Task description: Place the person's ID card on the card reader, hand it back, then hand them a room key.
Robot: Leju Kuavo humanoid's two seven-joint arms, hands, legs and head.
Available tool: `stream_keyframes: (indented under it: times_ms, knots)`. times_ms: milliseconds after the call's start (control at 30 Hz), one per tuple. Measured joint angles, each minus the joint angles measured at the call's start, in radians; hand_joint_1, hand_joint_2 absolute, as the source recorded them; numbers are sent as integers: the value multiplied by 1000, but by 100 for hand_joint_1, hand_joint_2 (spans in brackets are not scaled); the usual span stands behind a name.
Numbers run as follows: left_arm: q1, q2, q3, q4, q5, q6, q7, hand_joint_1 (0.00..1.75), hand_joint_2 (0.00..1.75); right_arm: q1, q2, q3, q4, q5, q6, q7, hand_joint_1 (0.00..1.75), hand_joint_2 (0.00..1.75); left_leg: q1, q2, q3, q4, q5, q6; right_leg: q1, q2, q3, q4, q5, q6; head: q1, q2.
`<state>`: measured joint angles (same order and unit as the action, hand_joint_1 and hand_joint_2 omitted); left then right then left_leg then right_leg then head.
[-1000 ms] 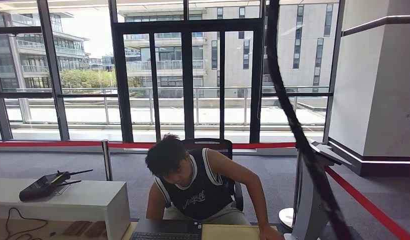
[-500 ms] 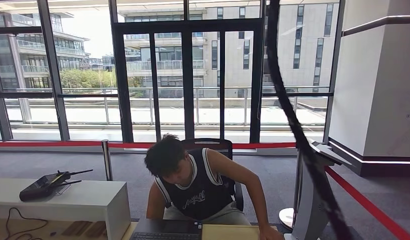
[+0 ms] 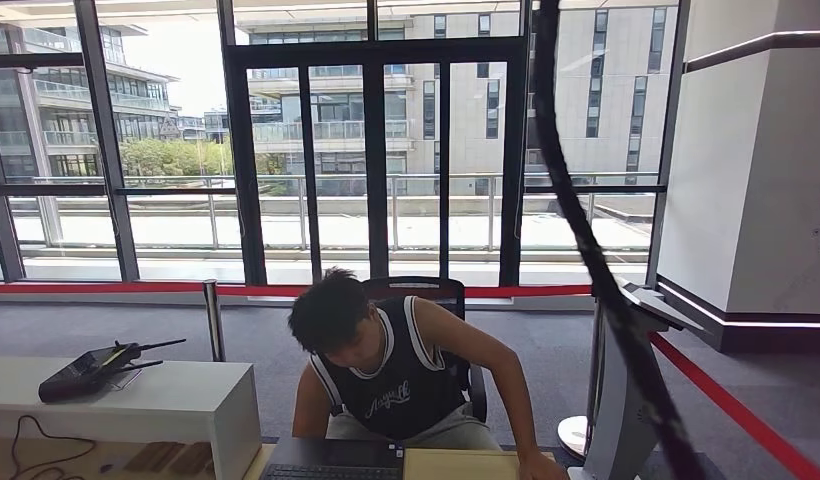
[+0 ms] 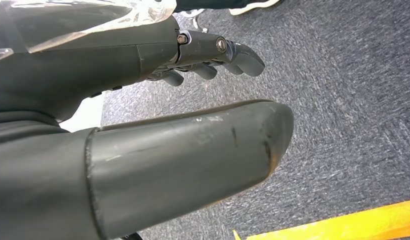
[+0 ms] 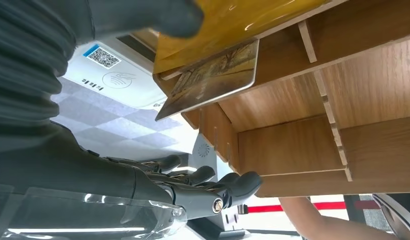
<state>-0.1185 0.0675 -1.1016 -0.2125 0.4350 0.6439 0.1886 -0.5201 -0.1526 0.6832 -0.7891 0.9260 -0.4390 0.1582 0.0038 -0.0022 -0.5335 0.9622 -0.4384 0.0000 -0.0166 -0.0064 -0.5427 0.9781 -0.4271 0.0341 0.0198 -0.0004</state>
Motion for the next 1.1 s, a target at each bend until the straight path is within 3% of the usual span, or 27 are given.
stream_keyframes:
  times_ms: [733,1100]
  knots:
    - [0,-2,0,0,-1,0,-10,0,0,-2,-1,0,9,-10,3,7,175,175,0,0,0,0,0,0,0,0,0,0,0,0,0,0]
    - [0,-6,0,0,-8,0,-13,0,0,-3,-7,-27,-33,-25,-130,18,175,175,0,0,0,0,0,0,0,0,0,0,0,0,0,0]
